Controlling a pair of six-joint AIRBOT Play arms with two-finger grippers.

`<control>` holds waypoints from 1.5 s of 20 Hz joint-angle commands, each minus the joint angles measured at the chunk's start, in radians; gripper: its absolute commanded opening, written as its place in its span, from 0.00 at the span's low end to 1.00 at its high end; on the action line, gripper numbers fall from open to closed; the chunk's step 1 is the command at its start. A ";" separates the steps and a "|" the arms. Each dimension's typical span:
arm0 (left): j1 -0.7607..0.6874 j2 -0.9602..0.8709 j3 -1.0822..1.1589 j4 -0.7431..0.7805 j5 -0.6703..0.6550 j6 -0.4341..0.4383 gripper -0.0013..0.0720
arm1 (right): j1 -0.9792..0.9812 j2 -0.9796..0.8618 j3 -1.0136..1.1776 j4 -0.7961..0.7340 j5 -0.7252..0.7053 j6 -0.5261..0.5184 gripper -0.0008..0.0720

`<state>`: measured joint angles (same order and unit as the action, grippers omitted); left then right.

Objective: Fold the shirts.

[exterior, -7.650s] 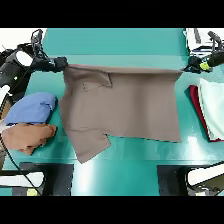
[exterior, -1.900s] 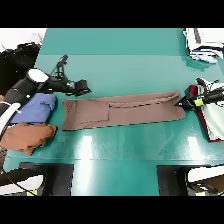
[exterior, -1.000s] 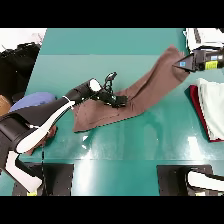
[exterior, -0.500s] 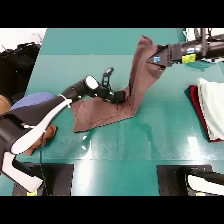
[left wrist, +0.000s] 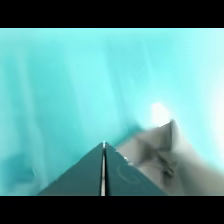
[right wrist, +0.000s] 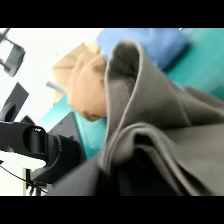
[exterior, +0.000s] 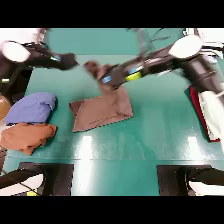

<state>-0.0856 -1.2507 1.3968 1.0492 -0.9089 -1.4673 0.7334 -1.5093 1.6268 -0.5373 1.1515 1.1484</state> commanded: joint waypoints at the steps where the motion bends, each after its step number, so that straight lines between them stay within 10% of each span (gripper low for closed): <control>1: 0.145 0.129 0.001 0.067 -0.051 0.002 0.05 | 0.182 -0.127 0.002 -0.003 -0.131 -0.043 0.81; 11: 0.188 0.144 0.000 0.072 -0.172 0.028 0.05 | -0.146 0.002 -0.240 -0.369 -0.027 0.138 0.80; 13: 0.187 0.144 0.000 0.068 -0.180 0.028 0.05 | -0.279 0.012 -0.338 -0.371 -0.027 0.148 1.00; 22: 0.185 0.142 0.000 0.066 -0.183 0.035 0.05 | -0.362 -0.278 -0.266 -0.206 0.046 0.123 0.96; 27: 0.178 0.142 -0.001 0.048 -0.217 0.035 0.05 | -0.238 -0.403 -0.107 -0.188 0.109 0.123 0.66; 30: 0.111 0.142 -0.001 0.053 -0.214 0.035 0.05 | -0.200 -0.409 -0.060 -0.189 0.109 0.097 0.04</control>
<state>0.0677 -1.1080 1.3960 1.1042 -1.1160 -1.4334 0.4927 -1.8912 1.5112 -0.7460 1.2427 1.2671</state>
